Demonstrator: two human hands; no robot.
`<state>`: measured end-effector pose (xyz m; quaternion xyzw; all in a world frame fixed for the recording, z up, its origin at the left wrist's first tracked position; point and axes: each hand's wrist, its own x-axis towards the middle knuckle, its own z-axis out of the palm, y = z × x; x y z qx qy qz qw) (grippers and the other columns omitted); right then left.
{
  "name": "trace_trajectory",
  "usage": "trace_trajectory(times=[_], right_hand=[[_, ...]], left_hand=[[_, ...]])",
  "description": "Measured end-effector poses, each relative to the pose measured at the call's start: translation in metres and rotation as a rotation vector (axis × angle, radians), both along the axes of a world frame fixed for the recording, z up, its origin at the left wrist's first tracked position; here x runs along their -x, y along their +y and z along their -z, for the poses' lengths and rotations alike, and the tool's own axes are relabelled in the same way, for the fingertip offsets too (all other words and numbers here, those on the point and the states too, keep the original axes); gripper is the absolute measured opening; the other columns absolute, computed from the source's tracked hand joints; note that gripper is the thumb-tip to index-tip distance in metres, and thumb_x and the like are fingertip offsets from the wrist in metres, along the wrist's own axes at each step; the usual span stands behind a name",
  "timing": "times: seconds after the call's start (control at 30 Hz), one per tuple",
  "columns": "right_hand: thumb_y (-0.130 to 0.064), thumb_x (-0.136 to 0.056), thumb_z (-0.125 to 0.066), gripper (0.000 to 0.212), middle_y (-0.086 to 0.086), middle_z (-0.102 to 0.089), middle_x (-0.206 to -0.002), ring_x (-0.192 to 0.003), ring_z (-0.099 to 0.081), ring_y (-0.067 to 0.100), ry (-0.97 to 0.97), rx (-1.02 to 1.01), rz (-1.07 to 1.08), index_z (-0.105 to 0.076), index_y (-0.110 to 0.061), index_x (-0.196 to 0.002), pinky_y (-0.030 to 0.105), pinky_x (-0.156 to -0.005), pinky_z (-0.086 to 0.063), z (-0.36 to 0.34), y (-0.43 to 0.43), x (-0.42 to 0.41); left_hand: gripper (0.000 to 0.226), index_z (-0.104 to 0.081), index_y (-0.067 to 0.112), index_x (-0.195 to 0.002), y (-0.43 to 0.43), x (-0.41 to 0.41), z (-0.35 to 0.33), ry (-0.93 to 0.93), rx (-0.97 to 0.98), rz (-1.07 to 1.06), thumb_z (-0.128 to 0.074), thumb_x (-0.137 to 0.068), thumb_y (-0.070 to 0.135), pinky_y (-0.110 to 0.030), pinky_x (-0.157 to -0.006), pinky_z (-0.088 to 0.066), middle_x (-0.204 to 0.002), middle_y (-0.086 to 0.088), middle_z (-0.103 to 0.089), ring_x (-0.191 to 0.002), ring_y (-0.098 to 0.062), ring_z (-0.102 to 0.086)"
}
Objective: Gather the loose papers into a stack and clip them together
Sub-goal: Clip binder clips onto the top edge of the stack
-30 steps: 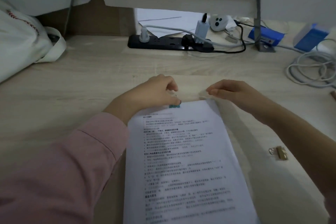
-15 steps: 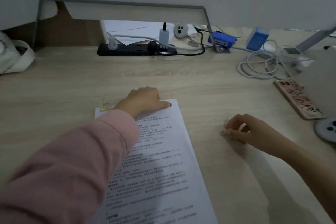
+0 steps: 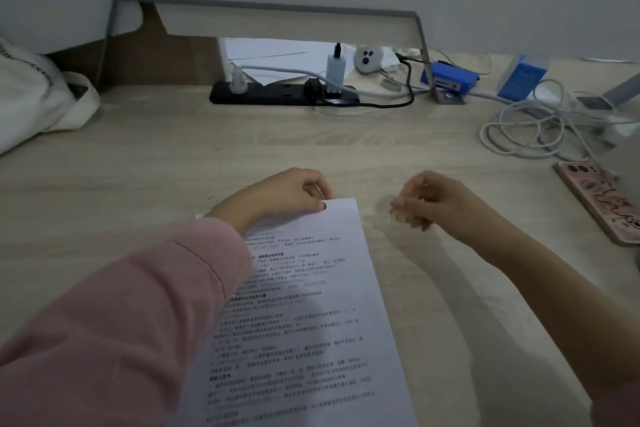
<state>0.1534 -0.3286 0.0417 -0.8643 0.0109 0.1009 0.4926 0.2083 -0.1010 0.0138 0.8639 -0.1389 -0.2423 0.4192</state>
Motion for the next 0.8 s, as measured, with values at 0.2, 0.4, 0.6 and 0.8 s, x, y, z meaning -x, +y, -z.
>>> trace_trajectory(times=[0.2,0.4,0.6,0.8], right_hand=[[-0.021,-0.08,-0.068,0.026,0.005,-0.071,-0.094,-0.082,-0.063,0.009,0.07,-0.1,-0.089,-0.068,-0.01,-0.104,0.014,-0.068,-0.051,-0.004,0.035,-0.041],[-0.023,-0.078,-0.071,0.025,-0.001,-0.069,-0.087,-0.078,-0.061,0.006,0.086,0.022,-0.177,-0.069,-0.014,-0.102,0.011,-0.065,-0.048,0.001,0.057,-0.061],[-0.024,-0.078,-0.07,0.016,0.007,-0.072,-0.099,-0.089,-0.062,0.012,0.159,-0.014,-0.217,-0.072,-0.014,-0.091,0.017,-0.075,-0.05,0.003,0.063,-0.071],[-0.022,-0.082,-0.065,0.024,0.014,-0.069,-0.11,-0.091,-0.065,0.011,0.248,-0.178,-0.261,-0.071,-0.008,-0.1,0.018,-0.083,-0.052,0.011,0.068,-0.074]], left_hand=[[0.016,-0.07,0.021,-0.096,0.002,0.0,-0.004,0.023,0.017,-0.034,-0.061,-0.084,0.016,-0.021,-0.08,-0.048,-0.089,0.007,-0.068,-0.087,-0.008,-0.063],[0.012,-0.07,0.022,-0.093,0.007,-0.002,-0.004,0.039,0.024,-0.041,-0.063,-0.083,0.022,-0.023,-0.084,-0.046,-0.092,0.009,-0.067,-0.093,-0.01,-0.063],[0.003,-0.065,0.022,-0.083,0.012,-0.003,-0.003,0.046,0.038,-0.045,-0.063,-0.084,0.019,-0.013,-0.069,-0.042,-0.082,0.009,-0.062,-0.078,-0.004,-0.057],[0.015,-0.065,0.006,-0.092,0.011,-0.003,-0.001,0.037,0.043,-0.031,-0.061,-0.084,0.018,-0.026,-0.071,-0.038,-0.079,0.0,-0.056,-0.075,-0.013,-0.052]])
